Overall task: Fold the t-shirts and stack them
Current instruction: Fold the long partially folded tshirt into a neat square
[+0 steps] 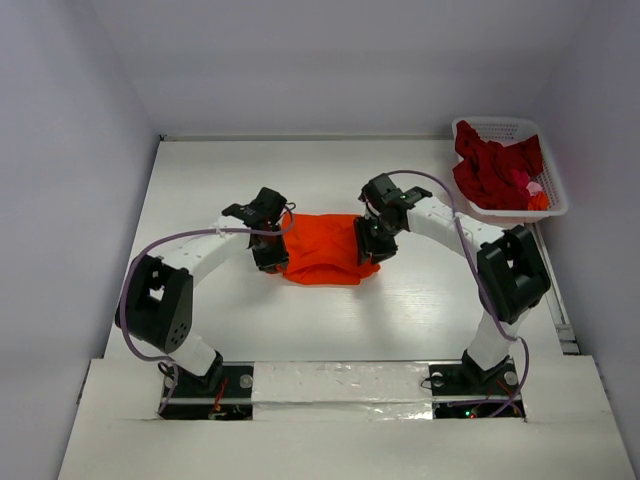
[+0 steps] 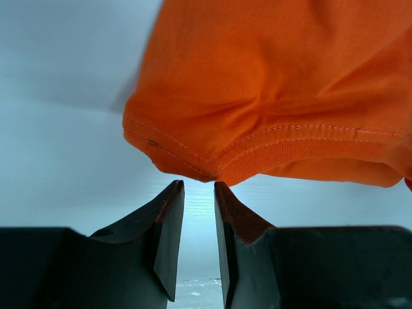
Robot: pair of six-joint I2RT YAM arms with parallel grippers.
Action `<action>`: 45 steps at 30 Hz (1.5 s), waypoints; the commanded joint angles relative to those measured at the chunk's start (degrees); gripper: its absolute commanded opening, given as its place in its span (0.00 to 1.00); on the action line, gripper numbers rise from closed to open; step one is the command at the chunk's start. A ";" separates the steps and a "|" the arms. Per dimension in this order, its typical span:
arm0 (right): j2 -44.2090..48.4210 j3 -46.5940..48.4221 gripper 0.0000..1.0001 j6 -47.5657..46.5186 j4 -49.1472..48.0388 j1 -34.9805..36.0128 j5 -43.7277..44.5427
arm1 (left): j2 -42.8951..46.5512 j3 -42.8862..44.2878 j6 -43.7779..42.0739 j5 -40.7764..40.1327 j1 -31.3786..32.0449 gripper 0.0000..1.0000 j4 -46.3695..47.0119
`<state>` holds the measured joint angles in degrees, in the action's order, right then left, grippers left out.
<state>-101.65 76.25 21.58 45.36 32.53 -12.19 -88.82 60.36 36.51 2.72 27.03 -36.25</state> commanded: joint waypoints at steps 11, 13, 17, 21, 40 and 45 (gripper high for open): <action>-0.04 -0.49 0.51 -0.05 -2.38 1.65 0.76 | -1.53 1.43 0.58 -2.11 0.31 0.23 0.21; -0.31 -0.75 0.51 0.04 -2.56 1.66 0.67 | -1.80 1.52 0.58 -2.11 0.31 0.23 0.30; -0.40 -1.10 0.51 0.13 -2.65 2.79 0.58 | -2.15 1.60 0.58 -2.11 0.31 0.22 0.30; -0.57 -1.80 0.52 0.30 -3.09 3.41 0.67 | -2.15 1.43 0.58 -1.93 0.31 0.22 0.48; -3.73 -3.48 0.49 3.02 -4.67 3.94 4.27 | -1.98 0.99 0.75 -1.58 0.31 0.22 0.57; -4.35 -3.04 0.45 3.29 -4.85 3.94 3.75 | -1.62 0.81 0.84 -1.67 0.31 0.22 0.65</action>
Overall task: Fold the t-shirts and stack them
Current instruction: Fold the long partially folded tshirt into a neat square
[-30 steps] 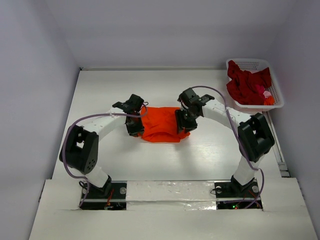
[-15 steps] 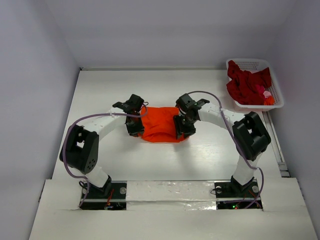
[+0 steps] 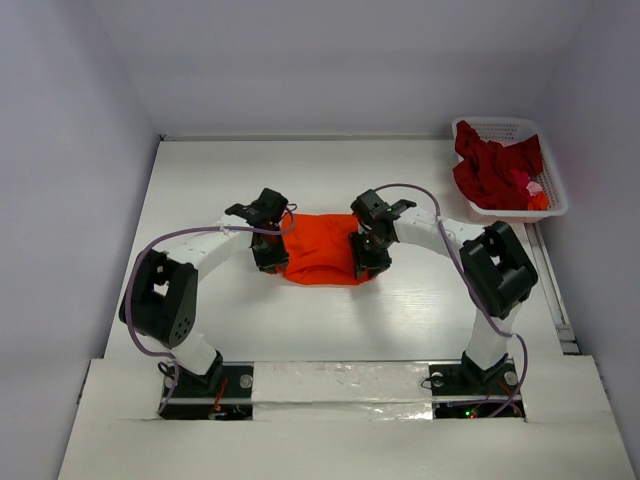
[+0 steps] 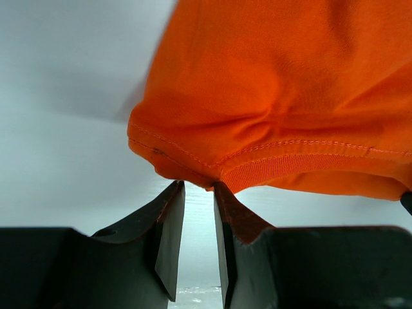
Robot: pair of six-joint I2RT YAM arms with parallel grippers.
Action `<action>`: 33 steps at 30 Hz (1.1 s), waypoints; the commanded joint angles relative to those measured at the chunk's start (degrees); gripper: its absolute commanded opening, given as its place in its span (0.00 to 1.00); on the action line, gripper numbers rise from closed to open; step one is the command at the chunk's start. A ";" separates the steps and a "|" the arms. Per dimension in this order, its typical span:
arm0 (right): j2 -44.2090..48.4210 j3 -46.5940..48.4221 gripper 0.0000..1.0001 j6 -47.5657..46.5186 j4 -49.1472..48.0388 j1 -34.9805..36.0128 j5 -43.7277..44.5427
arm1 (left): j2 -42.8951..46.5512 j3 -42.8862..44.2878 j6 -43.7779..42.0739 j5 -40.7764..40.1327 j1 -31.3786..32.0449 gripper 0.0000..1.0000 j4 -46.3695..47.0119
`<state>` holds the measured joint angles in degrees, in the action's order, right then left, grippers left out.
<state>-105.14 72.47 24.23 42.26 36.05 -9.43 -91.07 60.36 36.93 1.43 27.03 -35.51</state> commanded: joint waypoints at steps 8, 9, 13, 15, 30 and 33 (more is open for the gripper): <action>-1.56 1.27 0.33 0.56 -1.74 0.42 0.56 | 0.01 1.08 0.16 -0.29 0.31 0.21 0.00; -1.47 1.36 0.28 0.56 -1.74 0.42 0.55 | -0.16 1.16 0.16 -0.29 0.31 0.19 -0.09; -1.12 1.54 0.19 0.47 -1.57 0.42 0.56 | -0.25 1.78 0.16 -0.38 0.31 0.13 -0.53; -0.94 1.71 0.14 0.56 -1.48 0.42 0.29 | -0.25 2.13 0.16 -0.64 0.31 0.11 -0.88; 1.08 4.52 0.00 0.56 0.63 0.42 0.73 | -0.34 2.40 0.25 -0.73 0.31 0.01 -1.41; 1.52 5.23 0.00 0.56 1.51 0.42 0.99 | -0.51 2.48 0.34 -0.73 0.31 0.00 -1.32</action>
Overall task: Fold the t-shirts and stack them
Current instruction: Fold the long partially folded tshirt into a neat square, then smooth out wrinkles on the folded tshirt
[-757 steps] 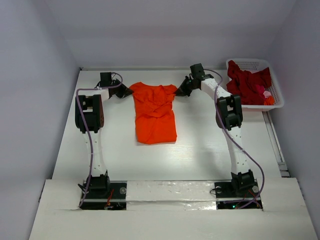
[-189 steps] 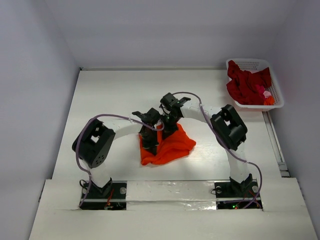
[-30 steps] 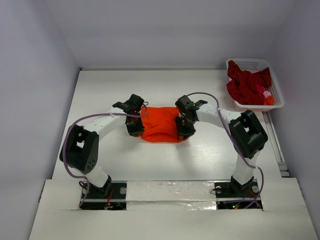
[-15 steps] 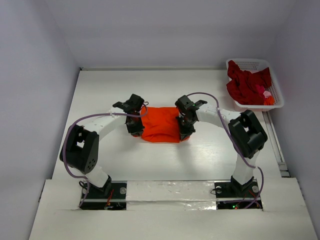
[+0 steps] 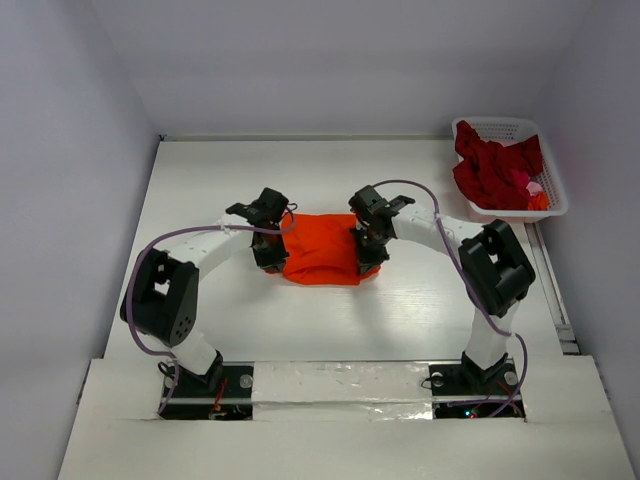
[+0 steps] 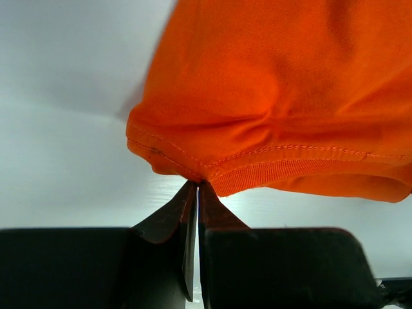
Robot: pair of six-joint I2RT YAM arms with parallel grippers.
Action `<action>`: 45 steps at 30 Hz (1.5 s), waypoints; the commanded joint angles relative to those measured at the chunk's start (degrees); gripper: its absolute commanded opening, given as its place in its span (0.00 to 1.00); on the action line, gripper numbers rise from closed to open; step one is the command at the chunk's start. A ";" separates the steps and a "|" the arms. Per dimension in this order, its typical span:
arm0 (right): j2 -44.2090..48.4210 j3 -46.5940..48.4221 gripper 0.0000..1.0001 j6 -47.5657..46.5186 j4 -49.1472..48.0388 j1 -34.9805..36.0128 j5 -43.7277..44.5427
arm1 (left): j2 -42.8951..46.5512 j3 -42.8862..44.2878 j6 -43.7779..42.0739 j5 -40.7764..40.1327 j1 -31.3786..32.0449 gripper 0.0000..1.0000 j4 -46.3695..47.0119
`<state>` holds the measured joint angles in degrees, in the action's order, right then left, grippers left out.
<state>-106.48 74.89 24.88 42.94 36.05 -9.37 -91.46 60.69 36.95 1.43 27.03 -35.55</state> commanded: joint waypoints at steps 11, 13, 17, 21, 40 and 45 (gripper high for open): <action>7.24 3.42 0.00 0.34 3.82 0.42 0.49 | 0.05 4.70 0.05 -0.90 0.31 0.00 -3.82; 7.86 3.24 0.00 0.52 4.26 0.42 0.31 | 0.49 5.05 0.05 -0.90 0.31 0.00 -4.53; 9.00 2.19 0.00 0.69 4.52 0.42 0.23 | 0.93 5.93 0.23 -0.90 0.31 0.00 -5.23; 9.62 1.48 0.00 0.96 4.43 0.42 -0.12 | 1.28 6.90 0.32 -0.90 0.31 0.00 -6.19; 13.57 0.87 0.00 1.22 6.98 0.42 -1.88 | 4.45 11.21 0.93 -0.90 0.31 0.00 -11.73; 14.10 0.26 0.00 0.96 7.60 0.95 -2.58 | 5.59 10.86 1.02 -0.99 0.31 0.00 -13.75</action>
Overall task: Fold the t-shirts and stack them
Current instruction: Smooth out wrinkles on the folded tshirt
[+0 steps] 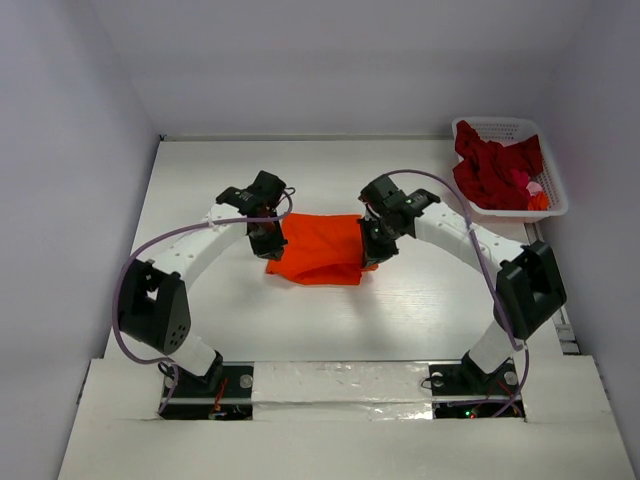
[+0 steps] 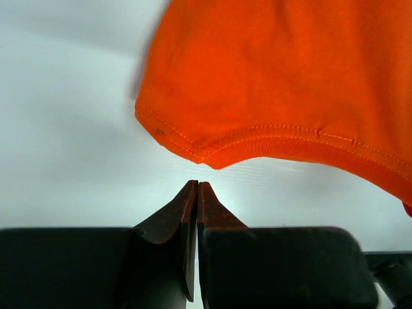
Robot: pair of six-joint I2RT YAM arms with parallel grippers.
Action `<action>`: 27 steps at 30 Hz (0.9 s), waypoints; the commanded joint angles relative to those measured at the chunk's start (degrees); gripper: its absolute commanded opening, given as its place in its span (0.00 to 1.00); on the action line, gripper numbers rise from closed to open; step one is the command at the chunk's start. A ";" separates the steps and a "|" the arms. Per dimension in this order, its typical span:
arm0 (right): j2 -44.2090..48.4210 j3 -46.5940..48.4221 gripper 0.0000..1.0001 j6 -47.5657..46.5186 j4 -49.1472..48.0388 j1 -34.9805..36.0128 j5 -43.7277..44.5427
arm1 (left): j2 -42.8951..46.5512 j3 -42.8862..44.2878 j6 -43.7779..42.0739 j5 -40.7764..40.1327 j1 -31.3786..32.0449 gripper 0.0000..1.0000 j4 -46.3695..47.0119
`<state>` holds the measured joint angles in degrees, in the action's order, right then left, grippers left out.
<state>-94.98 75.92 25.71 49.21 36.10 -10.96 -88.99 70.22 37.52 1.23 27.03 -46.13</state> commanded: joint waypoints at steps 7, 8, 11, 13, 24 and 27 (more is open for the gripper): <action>4.10 -3.41 0.00 0.04 1.24 1.43 -1.52 | 4.53 0.80 0.63 -2.82 0.31 0.00 -4.32; 4.10 -3.67 0.00 -0.14 1.06 1.43 -1.69 | 4.53 0.54 0.63 -2.82 0.31 0.00 -4.23; 3.92 -4.90 0.00 -0.66 0.98 2.05 -2.31 | 4.35 -0.16 0.98 -2.38 0.31 0.00 -3.62; 3.84 -6.04 0.00 -0.93 0.71 2.75 -3.10 | 4.09 -0.25 0.98 -2.20 0.31 0.00 -3.27; -0.56 -8.86 0.55 -2.95 0.71 4.51 -4.42 | 1.45 3.42 1.50 -1.59 0.31 0.00 -2.83; 0.93 -6.68 0.58 -2.07 1.15 4.51 -2.67 | 0.14 6.58 1.94 -1.59 0.84 0.00 -2.83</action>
<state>-95.64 67.42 23.57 49.74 40.16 -14.79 -88.23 72.18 38.63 -0.23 27.18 -48.77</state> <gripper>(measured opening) 0.571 0.003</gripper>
